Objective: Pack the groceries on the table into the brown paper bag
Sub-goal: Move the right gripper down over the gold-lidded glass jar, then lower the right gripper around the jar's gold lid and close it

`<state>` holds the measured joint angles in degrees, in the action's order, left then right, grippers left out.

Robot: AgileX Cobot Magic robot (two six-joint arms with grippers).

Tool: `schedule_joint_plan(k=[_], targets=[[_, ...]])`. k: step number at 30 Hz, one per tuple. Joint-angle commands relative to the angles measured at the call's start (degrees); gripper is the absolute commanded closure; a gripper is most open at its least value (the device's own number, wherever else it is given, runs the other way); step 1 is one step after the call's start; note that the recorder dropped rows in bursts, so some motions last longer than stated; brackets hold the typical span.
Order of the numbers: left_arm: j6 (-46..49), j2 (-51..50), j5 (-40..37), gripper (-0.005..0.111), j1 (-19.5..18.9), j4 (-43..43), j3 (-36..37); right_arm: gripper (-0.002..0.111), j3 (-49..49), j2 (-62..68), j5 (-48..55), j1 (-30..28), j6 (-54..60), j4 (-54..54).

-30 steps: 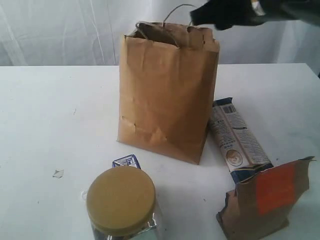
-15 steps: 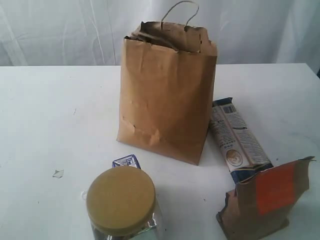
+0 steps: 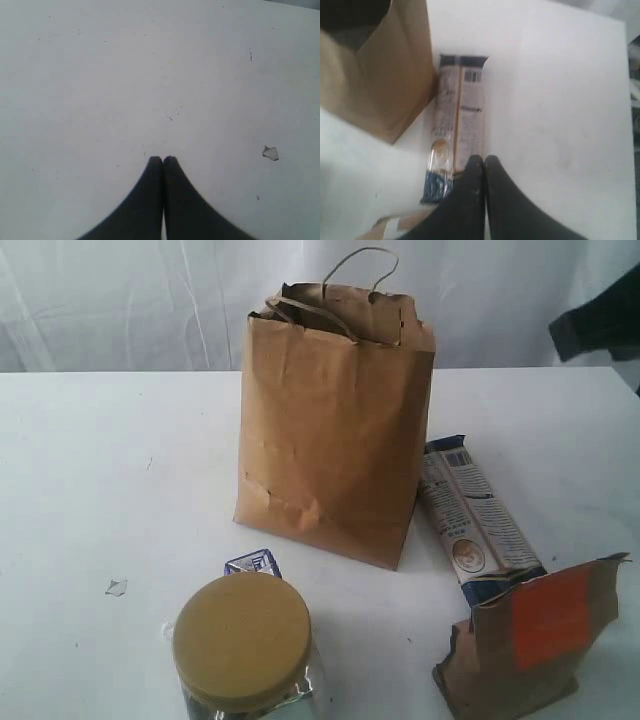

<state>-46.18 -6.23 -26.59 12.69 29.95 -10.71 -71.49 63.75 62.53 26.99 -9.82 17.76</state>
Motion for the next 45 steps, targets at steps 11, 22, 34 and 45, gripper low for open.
schedule_joint_plan(k=[11, 22, 34, 45], targets=[[-0.1, -0.1, 0.0, 0.107, 0.0, 0.5, 0.3, 0.108, -0.3, 2.0, 7.4, 0.4, 34.9, -49.2], [-0.1, -0.1, 0.0, 0.107, 0.0, 0.5, 0.3, 0.108, 5.3, 16.3, 7.4, 13.8, 57.9, -49.7], [-0.1, -0.1, 0.0, 0.107, 0.0, 0.5, 0.3, 0.087, 5.3, 17.1, -2.3, 15.8, 55.9, -52.5], [-0.1, -0.1, 0.0, 0.107, 0.0, 0.5, 0.3, 0.074, 5.3, 17.1, -8.7, 15.8, 47.0, -52.2]])
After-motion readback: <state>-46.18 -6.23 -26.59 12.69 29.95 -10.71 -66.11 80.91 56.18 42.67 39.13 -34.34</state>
